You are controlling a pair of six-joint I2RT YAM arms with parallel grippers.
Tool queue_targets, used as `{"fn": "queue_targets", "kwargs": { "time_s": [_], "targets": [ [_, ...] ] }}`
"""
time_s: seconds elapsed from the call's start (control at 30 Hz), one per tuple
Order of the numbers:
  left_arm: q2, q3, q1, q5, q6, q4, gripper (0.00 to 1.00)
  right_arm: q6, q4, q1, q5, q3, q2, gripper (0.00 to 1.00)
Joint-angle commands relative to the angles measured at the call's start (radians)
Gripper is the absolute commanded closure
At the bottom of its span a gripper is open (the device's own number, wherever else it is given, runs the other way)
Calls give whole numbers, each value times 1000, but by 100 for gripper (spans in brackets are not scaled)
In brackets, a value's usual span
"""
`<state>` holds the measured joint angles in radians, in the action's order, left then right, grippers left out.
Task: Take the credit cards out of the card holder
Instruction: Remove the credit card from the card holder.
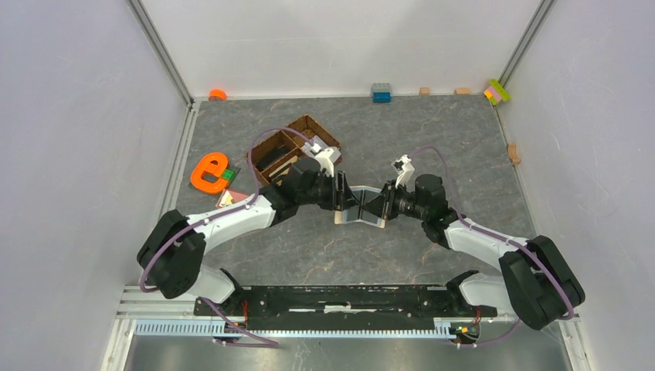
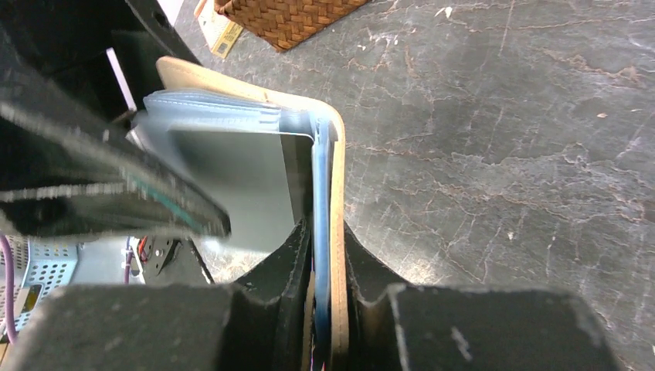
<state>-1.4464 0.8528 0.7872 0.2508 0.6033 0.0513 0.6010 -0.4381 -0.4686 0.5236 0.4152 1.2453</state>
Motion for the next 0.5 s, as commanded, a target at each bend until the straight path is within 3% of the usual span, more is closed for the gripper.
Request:
{"fn": "queue_targets", "kwargs": {
  "time_s": [0.0, 0.13, 0.2, 0.37, 0.47],
  "targets": [
    [4, -24, -80, 132, 52, 89, 40, 9, -36, 23, 31, 31, -11, 92],
    [6, -25, -94, 170, 67, 100, 29, 23, -46, 39, 62, 30, -3, 92],
    [11, -34, -101, 183, 73, 112, 29, 31, -55, 48, 79, 27, -1, 92],
    [1, -43, -112, 219, 84, 135, 44, 42, -65, 63, 101, 23, -9, 92],
    [-9, -56, -129, 248, 108, 171, 59, 45, -70, 68, 116, 23, -14, 92]
  ]
}}
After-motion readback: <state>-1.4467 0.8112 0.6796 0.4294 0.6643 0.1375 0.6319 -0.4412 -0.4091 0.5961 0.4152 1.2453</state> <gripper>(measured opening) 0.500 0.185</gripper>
